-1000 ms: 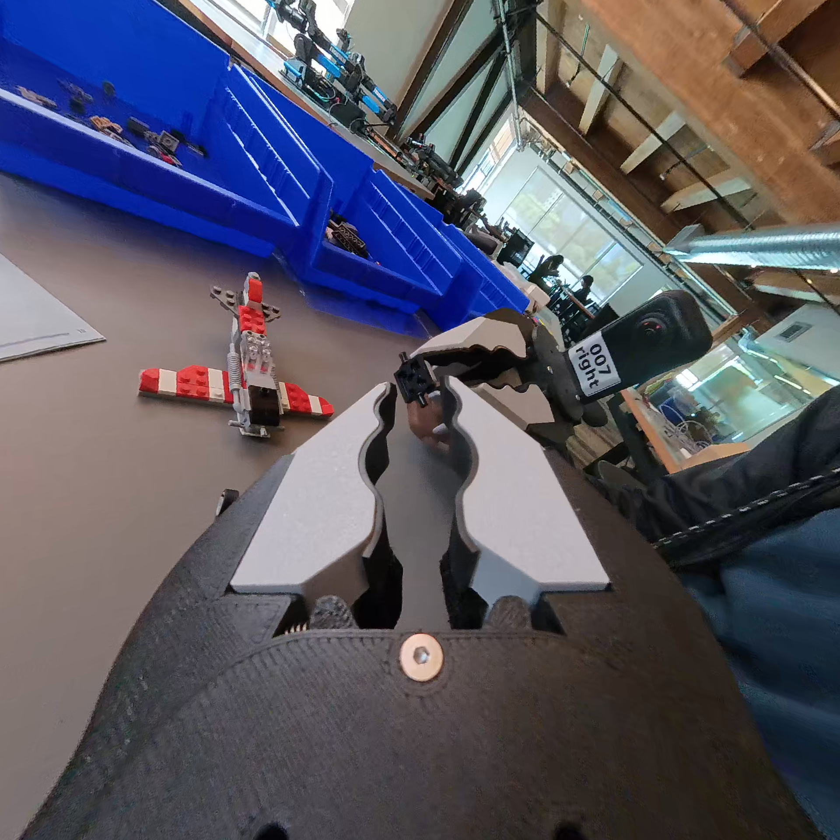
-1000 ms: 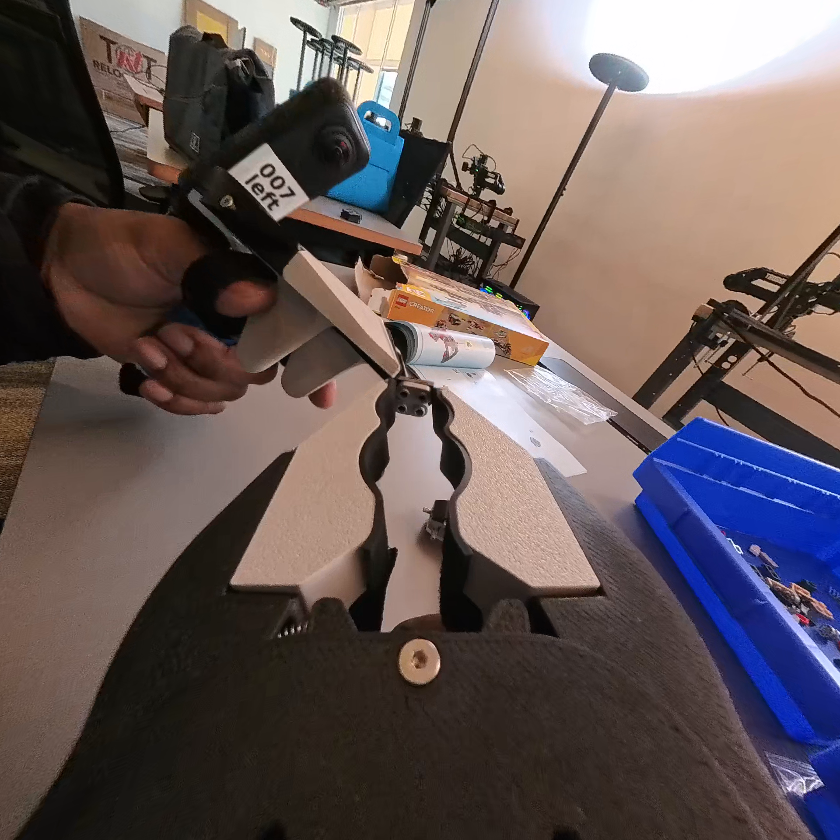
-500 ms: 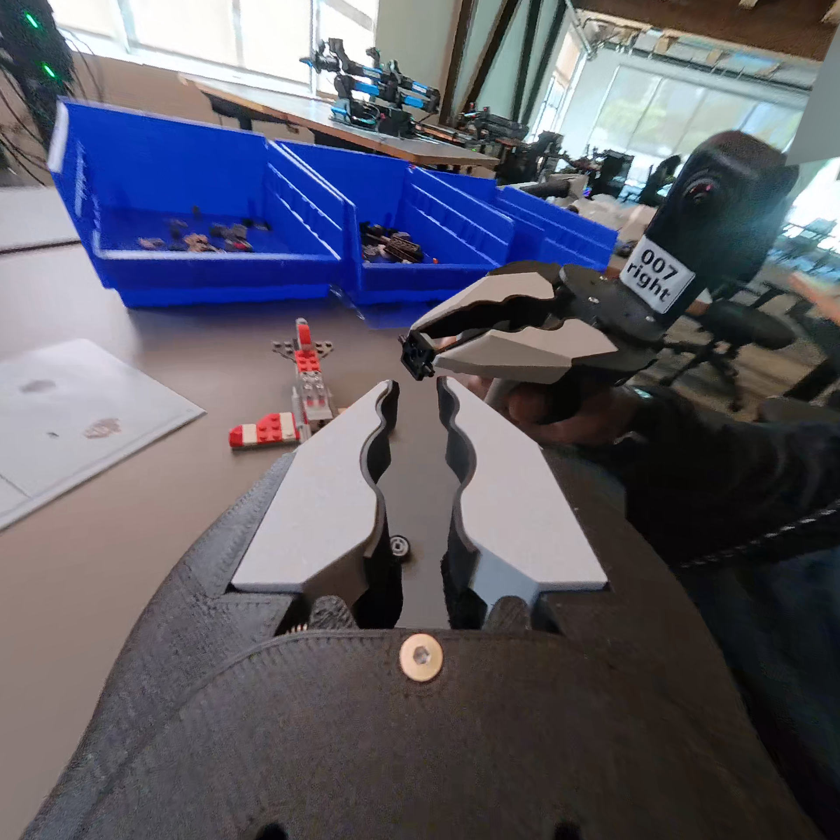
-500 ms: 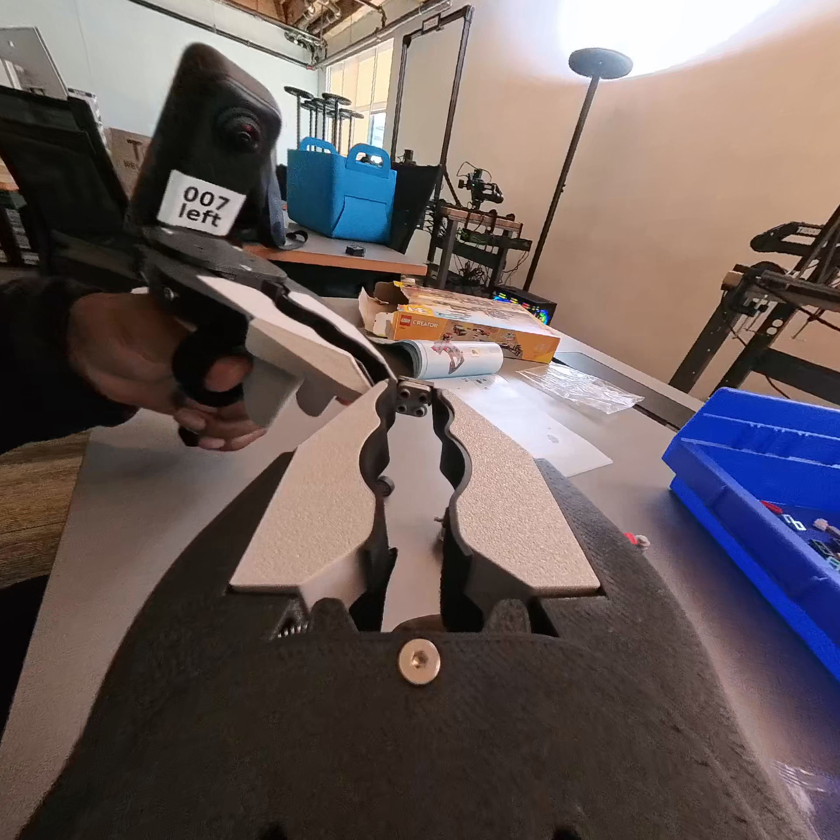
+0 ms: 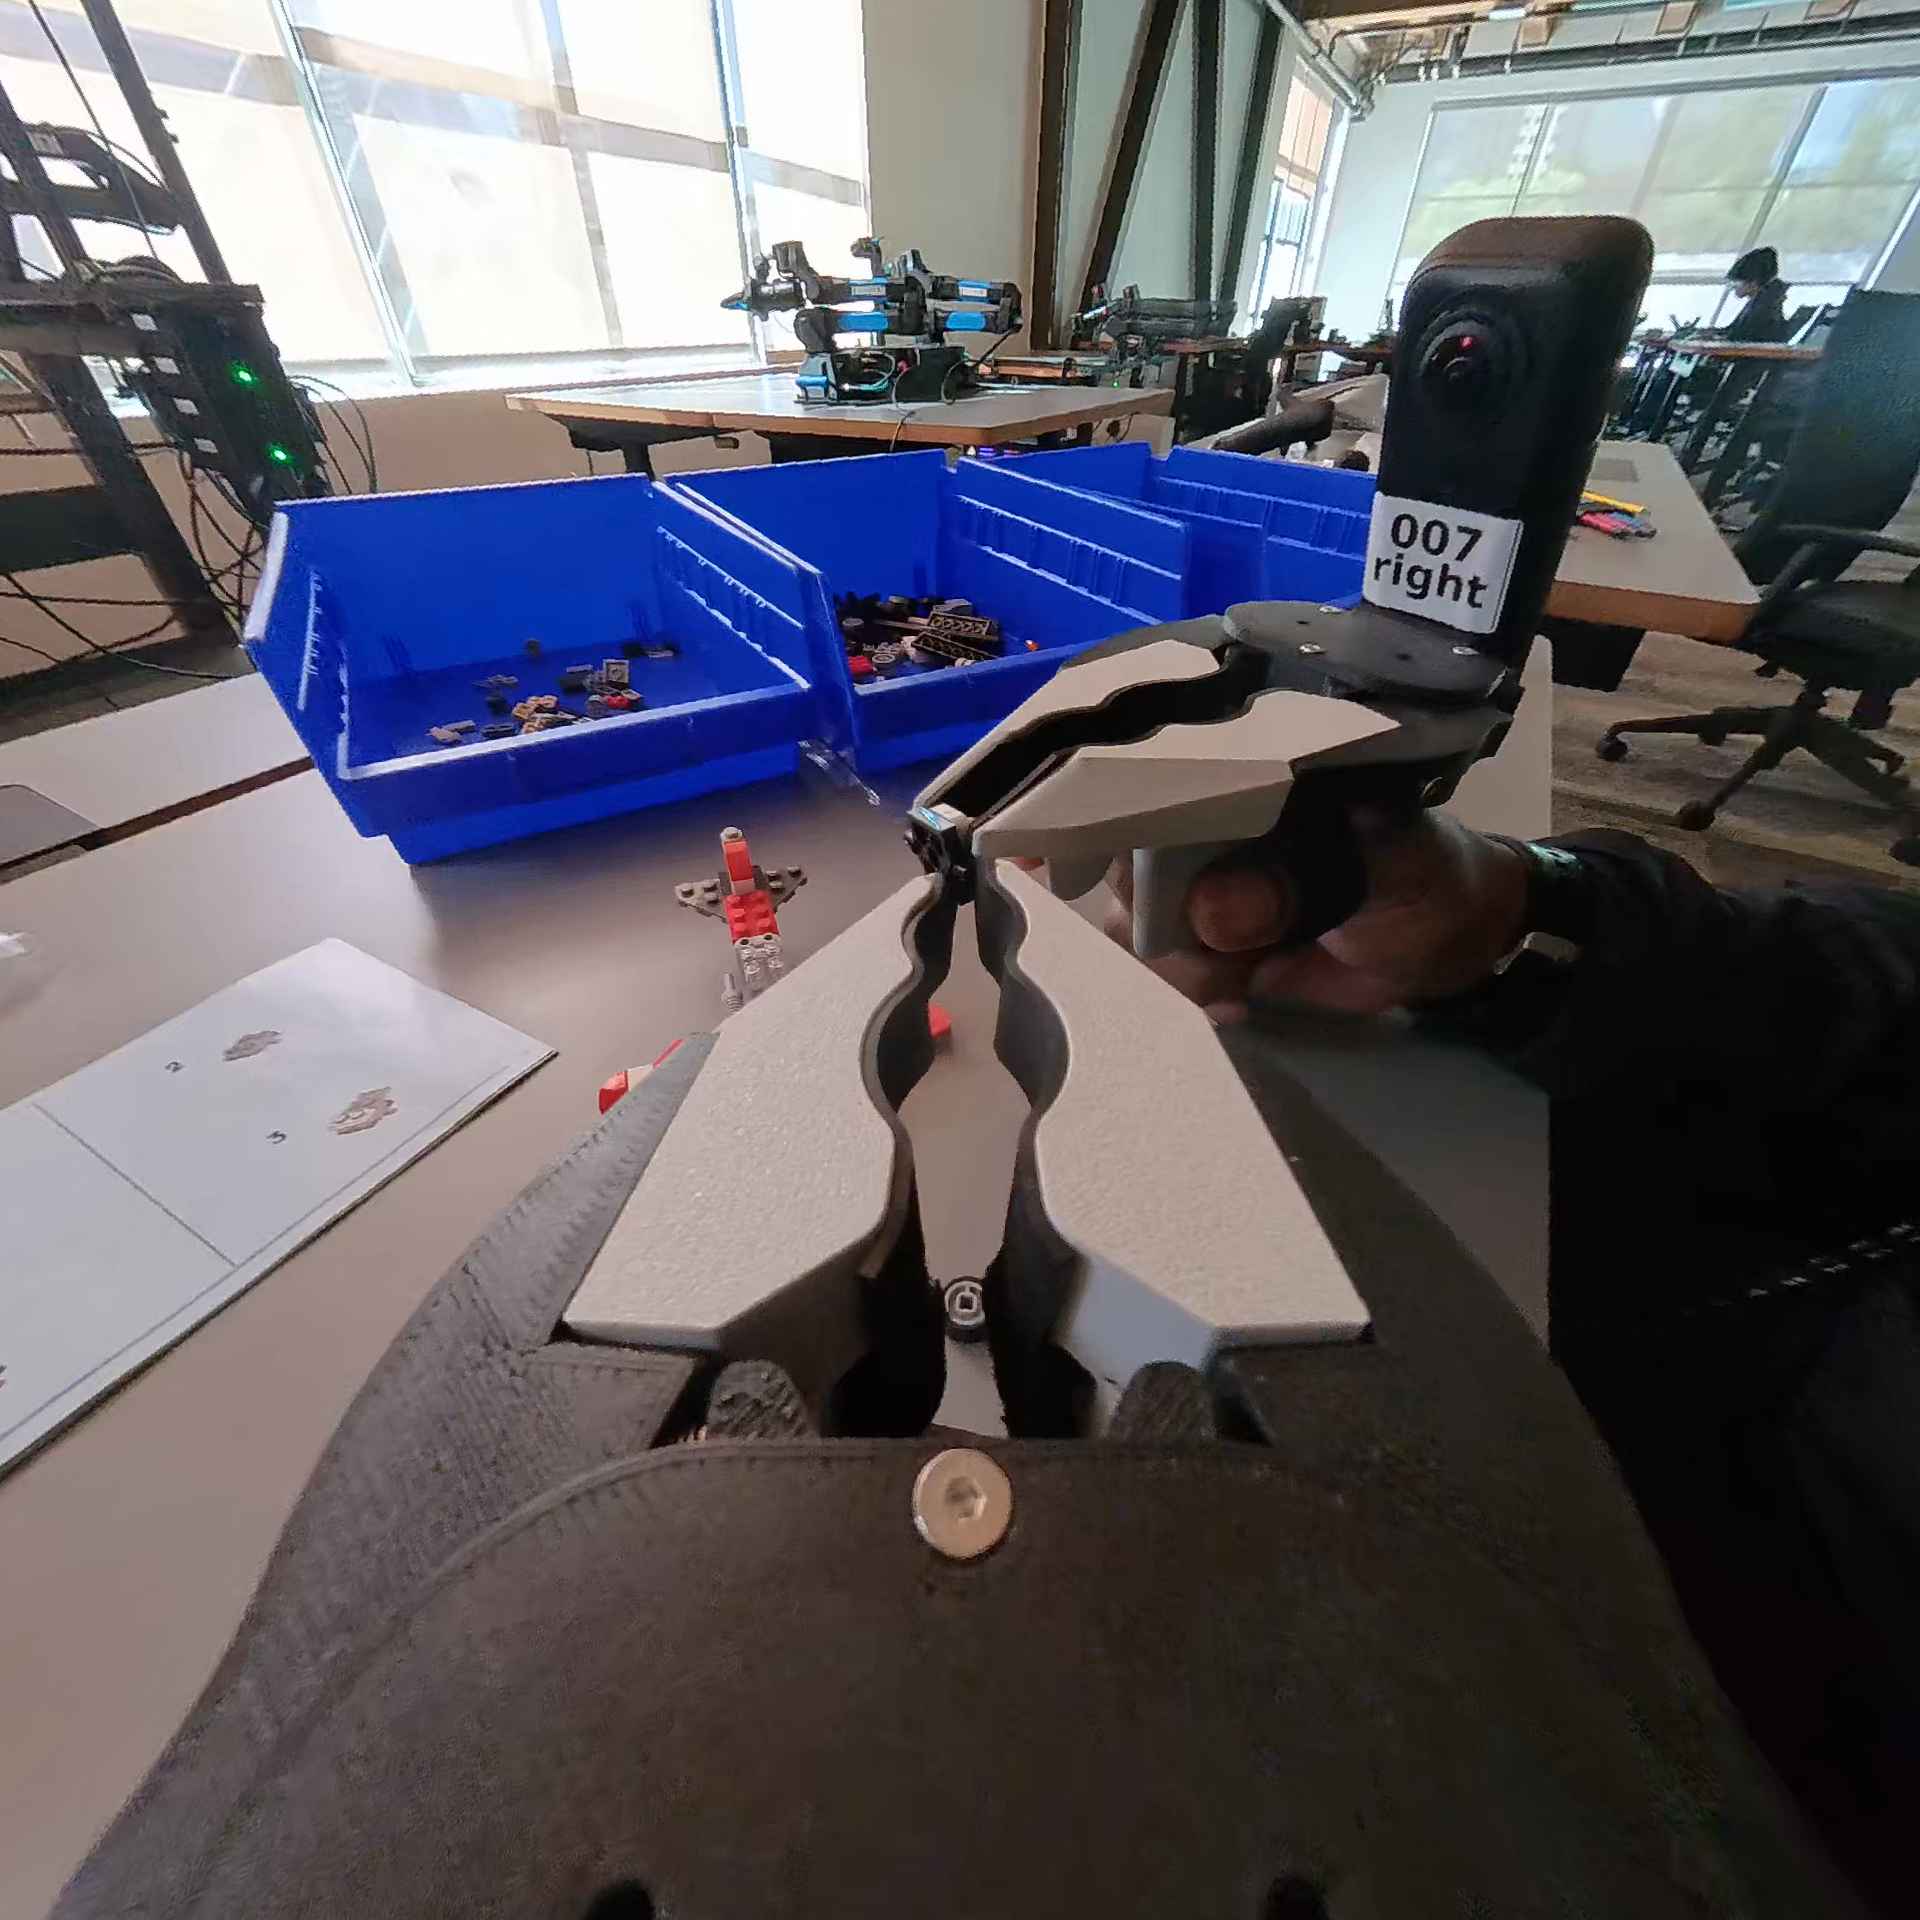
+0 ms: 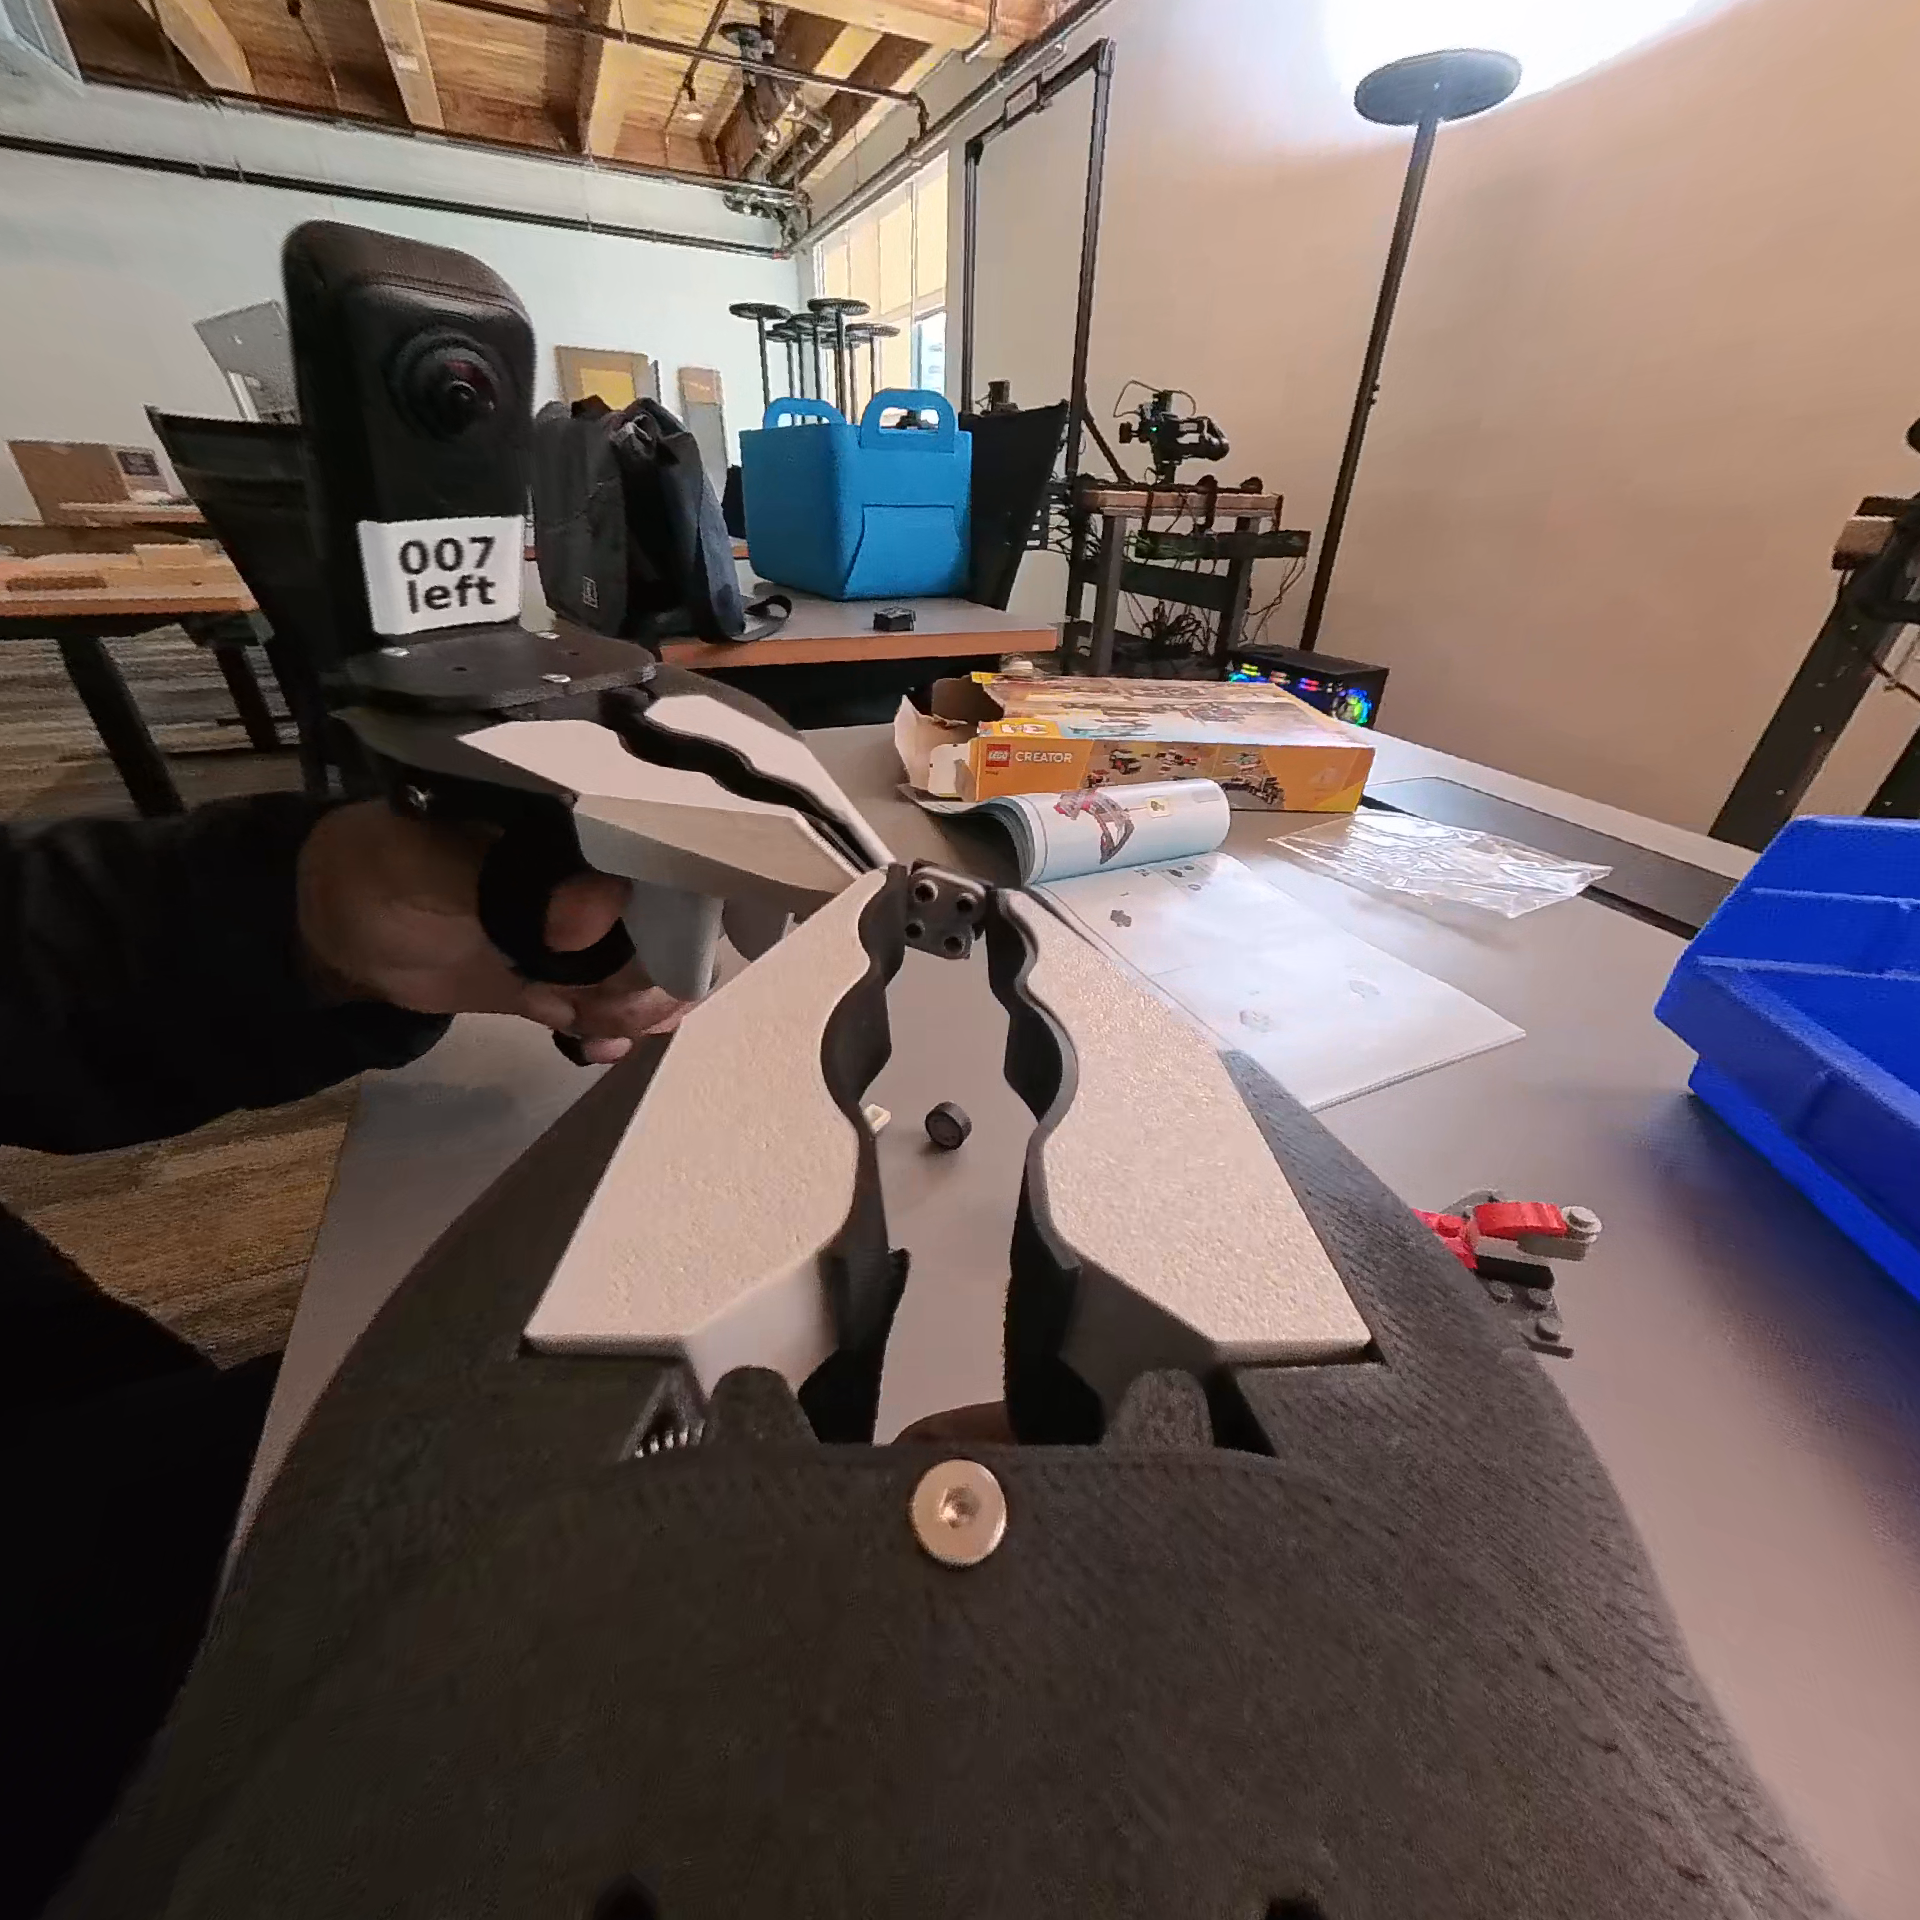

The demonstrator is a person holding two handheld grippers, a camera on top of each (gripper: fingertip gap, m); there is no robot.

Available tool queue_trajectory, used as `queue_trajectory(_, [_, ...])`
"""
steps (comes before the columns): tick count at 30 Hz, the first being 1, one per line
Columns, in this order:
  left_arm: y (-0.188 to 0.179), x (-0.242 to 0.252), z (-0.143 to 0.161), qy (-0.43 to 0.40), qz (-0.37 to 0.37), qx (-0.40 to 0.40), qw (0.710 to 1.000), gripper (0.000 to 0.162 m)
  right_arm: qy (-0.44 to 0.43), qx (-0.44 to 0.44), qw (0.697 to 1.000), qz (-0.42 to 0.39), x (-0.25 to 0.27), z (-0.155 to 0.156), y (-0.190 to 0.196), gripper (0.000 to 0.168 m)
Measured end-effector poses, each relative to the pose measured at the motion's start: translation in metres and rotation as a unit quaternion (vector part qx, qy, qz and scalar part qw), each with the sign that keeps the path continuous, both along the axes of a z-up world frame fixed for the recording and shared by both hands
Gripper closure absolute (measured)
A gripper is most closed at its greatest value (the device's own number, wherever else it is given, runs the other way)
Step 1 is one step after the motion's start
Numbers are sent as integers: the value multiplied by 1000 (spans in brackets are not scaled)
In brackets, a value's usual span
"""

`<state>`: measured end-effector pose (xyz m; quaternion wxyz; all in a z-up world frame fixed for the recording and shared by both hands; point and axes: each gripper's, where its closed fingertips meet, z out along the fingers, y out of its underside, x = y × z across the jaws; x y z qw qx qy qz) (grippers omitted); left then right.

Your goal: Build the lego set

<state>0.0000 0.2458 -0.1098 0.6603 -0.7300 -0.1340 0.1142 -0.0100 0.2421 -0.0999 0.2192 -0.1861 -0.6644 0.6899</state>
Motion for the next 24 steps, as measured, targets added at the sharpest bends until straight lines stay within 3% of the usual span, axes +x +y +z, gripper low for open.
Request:
queue_trajectory(5, [-2, -3, 0, -9, 7, 2, 1000, 158, -14, -5, 1000, 1, -2, -2, 1, 154])
queue_trajectory(8, [-12, -13, 7, -33, 29, 36, 998, 161, -20, -20, 999, 19, 2, 1, 1, 168])
queue_trajectory(12, [-17, -19, 5, -76, 30, 54, 995, 161, -32, -3, 999, 0, -4, -7, -2, 168])
queue_trajectory(20, [-39, -49, -47, -163, 128, -46, 977, 162, -76, -17, 996, -52, -24, -12, 23, 168])
queue_trajectory(24, [-57, -60, -61, -206, 154, -65, 964, 147, -93, -20, 994, -59, -28, -14, 27, 164])
